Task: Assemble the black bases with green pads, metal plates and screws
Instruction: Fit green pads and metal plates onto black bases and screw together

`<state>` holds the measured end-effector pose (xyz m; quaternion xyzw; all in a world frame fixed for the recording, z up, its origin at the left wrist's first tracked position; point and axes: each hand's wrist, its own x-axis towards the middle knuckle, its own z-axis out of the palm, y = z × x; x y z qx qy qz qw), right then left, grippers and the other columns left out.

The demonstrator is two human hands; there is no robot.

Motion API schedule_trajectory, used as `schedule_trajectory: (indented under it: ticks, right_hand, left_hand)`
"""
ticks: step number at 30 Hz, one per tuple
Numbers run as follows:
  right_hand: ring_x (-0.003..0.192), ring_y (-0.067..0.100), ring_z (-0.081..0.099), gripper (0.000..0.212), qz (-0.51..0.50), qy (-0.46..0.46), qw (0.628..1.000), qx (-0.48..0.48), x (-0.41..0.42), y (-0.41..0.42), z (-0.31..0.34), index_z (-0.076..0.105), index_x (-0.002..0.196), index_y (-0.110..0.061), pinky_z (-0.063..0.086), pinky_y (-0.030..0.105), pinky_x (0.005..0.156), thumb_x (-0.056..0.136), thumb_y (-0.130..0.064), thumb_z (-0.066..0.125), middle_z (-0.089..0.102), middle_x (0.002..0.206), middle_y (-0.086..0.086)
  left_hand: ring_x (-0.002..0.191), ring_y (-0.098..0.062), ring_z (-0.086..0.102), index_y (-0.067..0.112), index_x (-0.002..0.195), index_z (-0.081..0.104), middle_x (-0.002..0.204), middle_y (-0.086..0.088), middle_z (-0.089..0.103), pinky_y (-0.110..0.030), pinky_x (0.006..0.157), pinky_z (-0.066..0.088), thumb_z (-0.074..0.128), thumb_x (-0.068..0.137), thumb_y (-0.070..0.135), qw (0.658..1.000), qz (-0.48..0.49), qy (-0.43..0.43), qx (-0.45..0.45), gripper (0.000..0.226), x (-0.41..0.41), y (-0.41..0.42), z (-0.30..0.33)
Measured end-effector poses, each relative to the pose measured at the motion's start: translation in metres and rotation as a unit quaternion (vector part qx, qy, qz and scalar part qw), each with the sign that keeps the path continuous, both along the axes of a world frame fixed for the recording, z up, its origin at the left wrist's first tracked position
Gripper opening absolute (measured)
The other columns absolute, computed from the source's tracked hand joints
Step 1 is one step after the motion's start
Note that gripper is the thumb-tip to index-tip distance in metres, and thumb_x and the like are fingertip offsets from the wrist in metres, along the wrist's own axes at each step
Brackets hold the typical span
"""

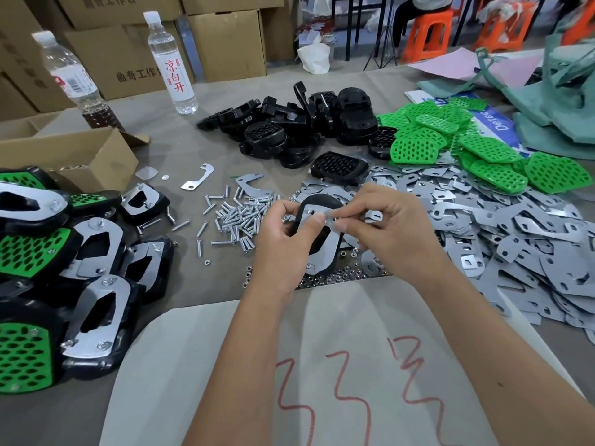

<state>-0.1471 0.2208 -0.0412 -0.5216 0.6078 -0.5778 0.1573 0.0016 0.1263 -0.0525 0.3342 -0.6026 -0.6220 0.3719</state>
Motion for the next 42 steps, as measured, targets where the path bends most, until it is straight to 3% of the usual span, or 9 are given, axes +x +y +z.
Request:
schedule_trajectory:
  ticks: [8,14,18,20,24,27,31,36,42]
  right_hand:
    - [0.068,0.017,0.059,0.008,-0.032,0.0,0.999,-0.011,0.006,-0.001,0.001,0.081,0.084,-0.015,0.052,0.033,0.057,0.081,-0.014,0.088,0.065,0.074,-0.002]
    - [0.053,0.017,0.042,0.046,-0.157,0.095,0.982,-0.049,0.017,-0.001,-0.001,0.057,0.06,-0.009,0.034,0.027,0.053,0.084,-0.036,0.085,0.049,0.054,0.002]
    - [0.081,0.013,0.068,0.012,-0.057,0.044,0.997,-0.012,0.022,0.002,0.005,0.079,0.107,-0.026,0.056,0.035,0.077,0.1,-0.024,0.069,0.073,0.081,-0.007]
    - [0.067,0.011,0.066,0.035,-0.038,0.004,0.999,-0.002,0.023,0.003,0.004,0.072,0.07,-0.022,0.059,0.042,0.089,0.104,-0.024,0.063,0.061,0.061,-0.015]
    - [0.044,0.003,0.035,0.052,-0.07,-0.049,0.995,-0.041,0.023,0.006,0.002,0.067,0.066,-0.002,0.036,0.01,0.053,0.106,-0.034,0.057,0.041,0.047,-0.012]
    - [0.051,-0.001,0.047,0.039,-0.02,-0.056,0.998,-0.002,0.029,0.004,0.006,0.077,0.107,-0.003,0.036,0.017,0.055,0.106,-0.036,0.056,0.053,0.057,-0.004]
    - [0.041,0.008,0.028,0.074,-0.031,-0.093,0.994,-0.038,0.029,0.009,0.007,0.043,0.052,0.003,0.029,0.019,0.047,0.103,-0.049,0.052,0.03,0.045,0.005]
    - [0.046,0.005,0.038,0.052,-0.012,-0.059,0.998,-0.009,0.029,0.005,0.006,0.075,0.086,-0.001,0.036,0.018,0.054,0.107,-0.043,0.052,0.047,0.051,0.011]
    - [0.04,0.012,0.039,0.061,-0.001,0.023,0.998,0.065,0.015,0.011,0.002,0.054,0.055,-0.003,0.029,0.023,0.045,0.098,-0.044,0.066,0.048,0.046,0.012]
  left_hand:
    - [0.069,-0.021,0.069,0.013,0.1,0.062,0.084,-0.01,0.077,-0.032,0.059,0.054,0.074,0.094,0.022,1.0,0.003,0.008,-0.002,0.016,-0.001,0.0,-0.001]
    - [0.069,-0.018,0.066,0.02,0.09,0.059,0.077,-0.002,0.073,-0.038,0.068,0.053,0.073,0.079,0.036,0.998,0.046,0.014,0.026,0.024,-0.004,0.0,0.0]
    - [0.075,-0.025,0.07,0.016,0.094,0.061,0.085,-0.01,0.075,-0.048,0.074,0.056,0.075,0.08,0.035,0.997,0.048,0.029,0.048,0.027,-0.005,0.001,0.0]
    - [0.075,-0.026,0.069,0.011,0.097,0.061,0.085,-0.01,0.074,-0.05,0.076,0.057,0.077,0.085,0.029,0.994,0.065,0.043,0.073,0.027,-0.005,0.0,0.0]
    - [0.076,-0.025,0.071,0.008,0.099,0.06,0.089,-0.013,0.076,-0.048,0.076,0.059,0.075,0.095,0.019,0.991,0.075,0.054,0.098,0.019,-0.004,-0.004,0.0]
    - [0.072,-0.022,0.069,0.003,0.102,0.059,0.084,-0.01,0.074,-0.04,0.068,0.057,0.074,0.095,0.019,0.992,0.074,0.048,0.095,0.023,-0.006,-0.002,-0.001]
    - [0.079,-0.025,0.07,0.002,0.104,0.06,0.091,-0.014,0.075,-0.049,0.078,0.06,0.075,0.094,0.017,0.981,0.104,0.071,0.144,0.022,-0.004,-0.005,0.003]
    - [0.074,-0.023,0.068,0.012,0.094,0.059,0.084,-0.008,0.073,-0.042,0.072,0.058,0.074,0.094,0.016,0.986,0.097,0.057,0.123,0.016,-0.006,-0.003,0.001]
    - [0.074,-0.025,0.07,0.007,0.102,0.061,0.084,-0.009,0.073,-0.051,0.075,0.059,0.078,0.091,0.019,0.973,0.139,0.085,0.164,0.024,-0.001,-0.009,0.006]
